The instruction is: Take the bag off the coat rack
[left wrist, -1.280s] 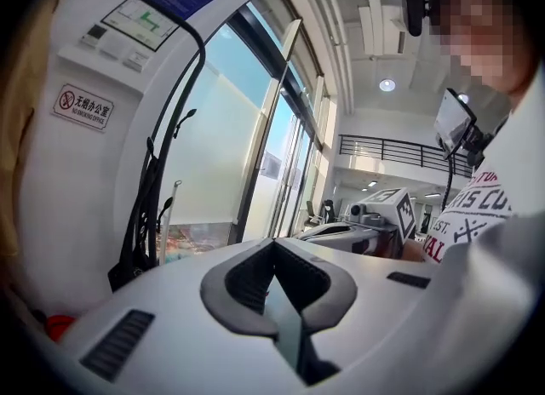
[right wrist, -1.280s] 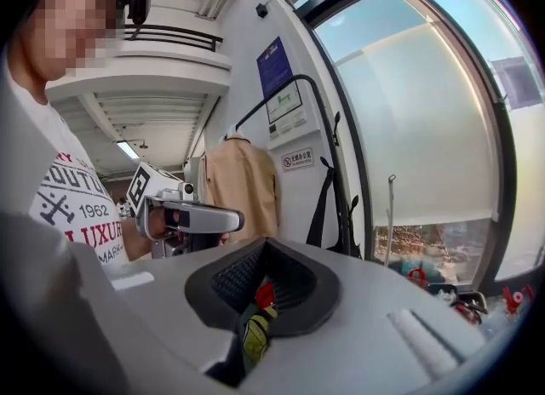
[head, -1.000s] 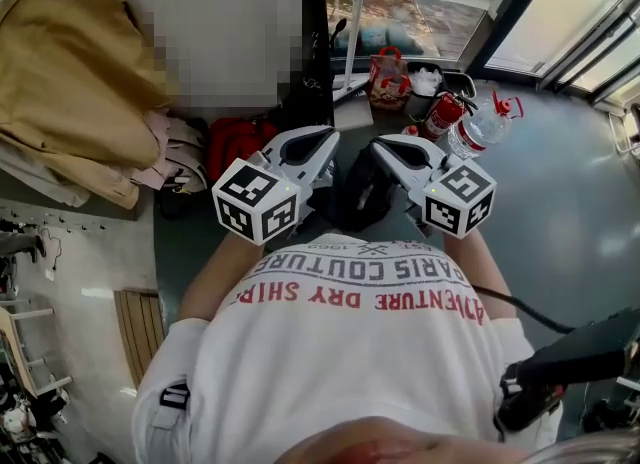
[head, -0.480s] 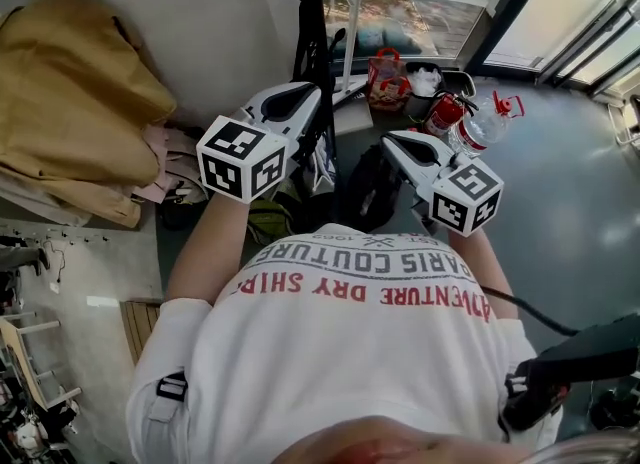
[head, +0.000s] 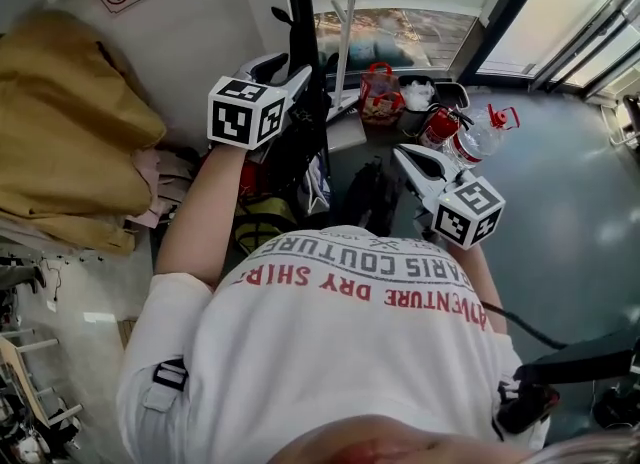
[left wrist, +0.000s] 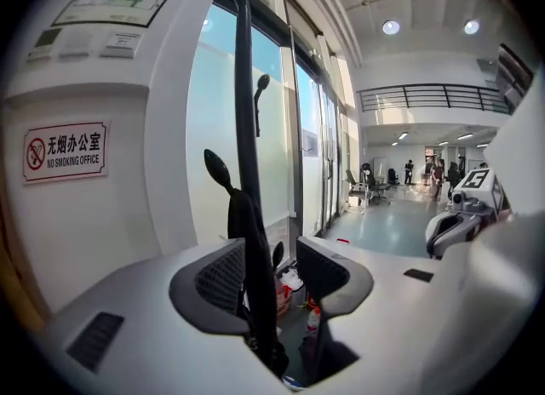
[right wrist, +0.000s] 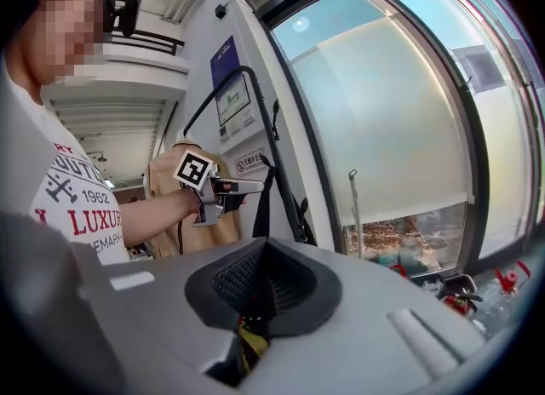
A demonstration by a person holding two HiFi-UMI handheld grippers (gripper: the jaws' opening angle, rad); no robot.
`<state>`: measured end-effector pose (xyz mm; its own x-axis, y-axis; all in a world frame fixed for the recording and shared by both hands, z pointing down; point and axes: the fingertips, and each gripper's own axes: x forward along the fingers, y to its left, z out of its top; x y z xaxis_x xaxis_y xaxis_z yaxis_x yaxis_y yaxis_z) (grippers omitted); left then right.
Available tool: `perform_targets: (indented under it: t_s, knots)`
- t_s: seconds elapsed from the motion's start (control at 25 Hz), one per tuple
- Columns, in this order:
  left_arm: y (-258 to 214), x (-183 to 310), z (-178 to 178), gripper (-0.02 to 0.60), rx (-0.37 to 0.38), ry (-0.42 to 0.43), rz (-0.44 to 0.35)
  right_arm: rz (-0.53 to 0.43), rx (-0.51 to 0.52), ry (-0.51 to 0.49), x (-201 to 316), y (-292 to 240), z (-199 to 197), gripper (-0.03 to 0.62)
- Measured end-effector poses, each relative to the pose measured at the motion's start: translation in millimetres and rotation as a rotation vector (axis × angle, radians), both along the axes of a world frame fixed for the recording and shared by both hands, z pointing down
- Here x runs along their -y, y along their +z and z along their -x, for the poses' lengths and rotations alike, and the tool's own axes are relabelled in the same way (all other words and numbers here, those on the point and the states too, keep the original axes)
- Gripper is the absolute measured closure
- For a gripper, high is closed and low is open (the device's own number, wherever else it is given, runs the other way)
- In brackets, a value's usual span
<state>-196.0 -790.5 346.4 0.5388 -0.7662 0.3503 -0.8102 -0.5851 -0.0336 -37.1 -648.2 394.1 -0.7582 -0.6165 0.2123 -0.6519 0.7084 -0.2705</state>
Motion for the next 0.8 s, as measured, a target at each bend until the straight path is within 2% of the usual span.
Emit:
perform_targets:
  t_s: [0.2, 0.36, 0.4, 0.44, 0.52, 0.8]
  knots:
    - [21, 33, 1, 0.397, 0.025, -0.002, 0.023, 0.015, 0.013, 0.031, 23, 5, -2, 0.592]
    - [25, 39, -3, 0.4, -0.046, 0.037, 0.05, 0.021, -0.016, 0.023, 28, 11, 4, 0.592]
    - [25, 40, -4, 0.412, -0.05, 0.033, 0.048, 0.021, -0.021, 0.026, 30, 10, 2, 0.592]
    - [24, 42, -2, 0.497, -0.051, 0.021, 0.041, 0.02, -0.022, 0.03, 32, 9, 1, 0.592]
    - [22, 43, 2, 0.552, -0.067, 0.004, 0.031, 0.02, -0.021, 0.037, 35, 7, 0, 0.592]
    - [18, 39, -1, 0.558, -0.144, 0.026, 0.054, 0.041, -0.028, 0.048, 37, 13, -2, 0.592]
